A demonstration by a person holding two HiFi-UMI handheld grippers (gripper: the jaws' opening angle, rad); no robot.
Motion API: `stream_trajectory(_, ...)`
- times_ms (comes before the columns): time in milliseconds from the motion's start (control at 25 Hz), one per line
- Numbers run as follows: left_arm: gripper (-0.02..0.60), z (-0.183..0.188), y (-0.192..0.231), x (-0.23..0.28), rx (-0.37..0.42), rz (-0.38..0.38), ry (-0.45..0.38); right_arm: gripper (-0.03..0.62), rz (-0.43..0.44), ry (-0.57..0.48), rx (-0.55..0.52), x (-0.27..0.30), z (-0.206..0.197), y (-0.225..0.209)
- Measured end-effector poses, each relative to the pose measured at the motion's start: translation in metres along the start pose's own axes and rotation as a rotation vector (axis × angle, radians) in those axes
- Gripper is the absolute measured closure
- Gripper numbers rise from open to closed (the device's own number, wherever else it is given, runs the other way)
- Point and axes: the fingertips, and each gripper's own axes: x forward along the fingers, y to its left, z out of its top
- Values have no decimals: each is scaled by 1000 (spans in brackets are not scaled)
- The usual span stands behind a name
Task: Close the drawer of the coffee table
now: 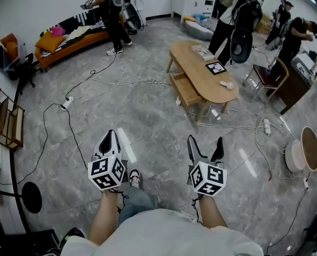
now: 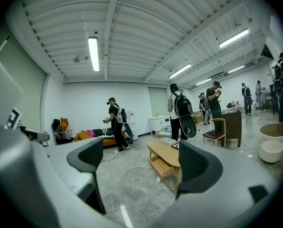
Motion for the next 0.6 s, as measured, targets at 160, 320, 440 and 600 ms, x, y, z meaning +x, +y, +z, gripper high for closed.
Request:
stream_trajectory(160,586,16,28,48,-13,-9,-10,103,-18,4,15,48,0,20)
stream_trajectory(320,586,35,60,104,-17,-30,6,103,-50,6,17,98,8,41)
stream_trajectory(440,586,50,82,147,-11,-50,8,103,-89,13,21,135,10,50)
stream_trajectory(600,586,67,108,203,-8,-73,3,103,-145,1,33,183,16,59)
